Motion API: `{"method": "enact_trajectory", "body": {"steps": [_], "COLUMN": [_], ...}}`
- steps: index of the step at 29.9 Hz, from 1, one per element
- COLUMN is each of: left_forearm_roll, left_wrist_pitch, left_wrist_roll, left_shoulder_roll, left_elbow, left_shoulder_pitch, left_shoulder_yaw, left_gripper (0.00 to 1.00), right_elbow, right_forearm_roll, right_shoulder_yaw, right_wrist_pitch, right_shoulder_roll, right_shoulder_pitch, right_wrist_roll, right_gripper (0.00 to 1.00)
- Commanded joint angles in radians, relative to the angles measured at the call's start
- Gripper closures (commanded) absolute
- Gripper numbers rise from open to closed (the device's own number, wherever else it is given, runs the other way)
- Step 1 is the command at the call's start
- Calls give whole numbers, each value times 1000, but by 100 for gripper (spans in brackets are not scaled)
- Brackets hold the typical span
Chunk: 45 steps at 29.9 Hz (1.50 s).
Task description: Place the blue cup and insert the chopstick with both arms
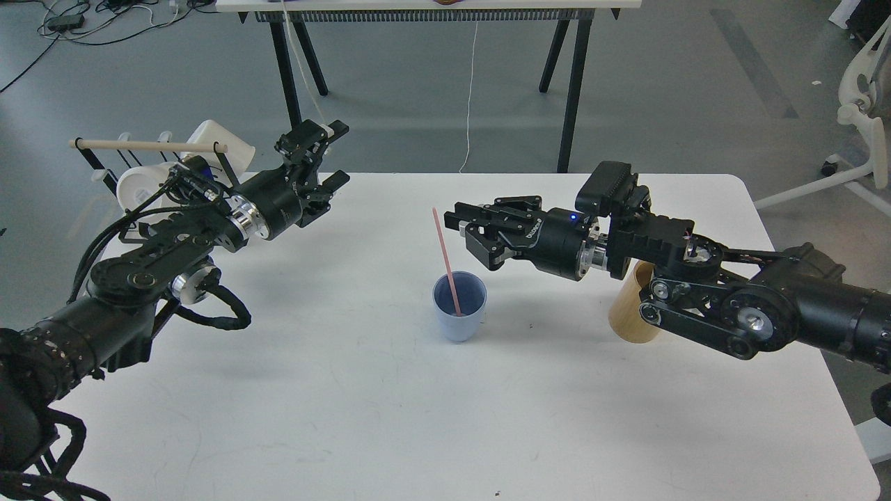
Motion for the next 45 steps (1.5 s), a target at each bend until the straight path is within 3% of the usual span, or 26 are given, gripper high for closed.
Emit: {"method": "enact_trajectory", "body": {"steps": [1, 3, 4, 20, 27, 35, 40, 43, 45], "left_forearm_roll": [-2, -1, -2, -2, -2, -2, -13, -15, -15], "left_wrist_pitch": [-1, -3, -4, -12, -12, -15, -20, -79, -125], "left_wrist_roll": [0, 0, 0, 0, 0, 0, 0, 0, 0], "left_shoulder_roll": [-1, -1, 0, -12, -6, -1, 2, 3, 20], "left_elbow": [0, -2, -3, -6, -8, -8, -8, -8, -8], "left_shoulder_pitch": [-1, -1, -3, -6, -9, -11, -3, -2, -1], "left_shoulder_yaw": [-9, -36, -53, -159, -161, -230, -336, -363, -366], "left_gripper": [1, 1, 1, 1, 1, 1, 1, 1, 1], "right_elbow": [0, 0, 0, 12, 69, 127, 155, 168, 199], "right_forearm_roll": [6, 7, 10, 564, 613, 1200, 1256, 1259, 1259], "right_shoulder_yaw": [50, 89, 110, 370, 420, 691, 787, 785, 787], "right_wrist_pitch": [-27, -25, -25, -18, -36, -27, -18, 4, 73], "right_shoulder_roll": [-3, -12, -17, -238, -250, -233, -232, -226, -216], "right_shoulder_pitch": [3, 3, 3, -58, -93, -225, -285, -313, -342], "right_wrist_roll": [0, -2, -3, -6, -12, -3, -3, -3, -3], "right_gripper": [29, 8, 5, 7, 6, 1, 1, 1, 1]}}
